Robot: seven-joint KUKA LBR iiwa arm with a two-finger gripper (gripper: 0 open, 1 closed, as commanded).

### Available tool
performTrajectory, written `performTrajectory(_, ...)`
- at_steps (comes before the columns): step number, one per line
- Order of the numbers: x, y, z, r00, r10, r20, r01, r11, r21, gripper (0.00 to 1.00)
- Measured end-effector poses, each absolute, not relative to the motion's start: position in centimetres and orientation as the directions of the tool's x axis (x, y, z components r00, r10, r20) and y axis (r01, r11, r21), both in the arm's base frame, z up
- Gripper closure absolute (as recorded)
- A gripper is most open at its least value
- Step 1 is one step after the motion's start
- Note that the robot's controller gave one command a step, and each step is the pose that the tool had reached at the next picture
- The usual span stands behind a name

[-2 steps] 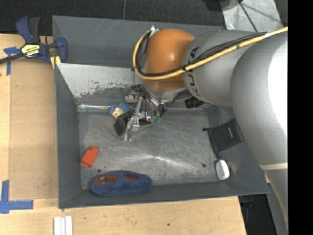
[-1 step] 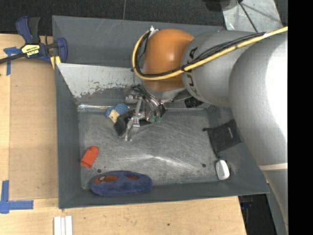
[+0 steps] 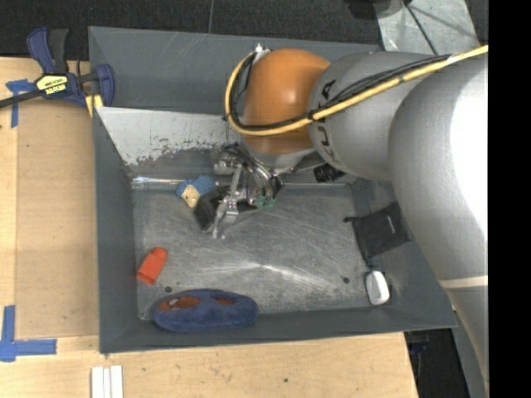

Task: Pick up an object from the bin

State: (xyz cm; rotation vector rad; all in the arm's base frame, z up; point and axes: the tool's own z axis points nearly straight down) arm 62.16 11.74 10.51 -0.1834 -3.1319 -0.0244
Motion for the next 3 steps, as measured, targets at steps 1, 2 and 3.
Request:
performTrajectory(1,61.8,11.8,10.4,-0.993,0.115,0.028,0.116,0.993,0.013,1.0)
performTrajectory(2,61.8,12.0,12.7,-0.994,0.111,-0.003,0.111,0.994,0.002,1.0)
performTrajectory(3,61.8,11.9,18.7,-0.994,0.111,0.0,0.111,0.994,0.0,1.0)
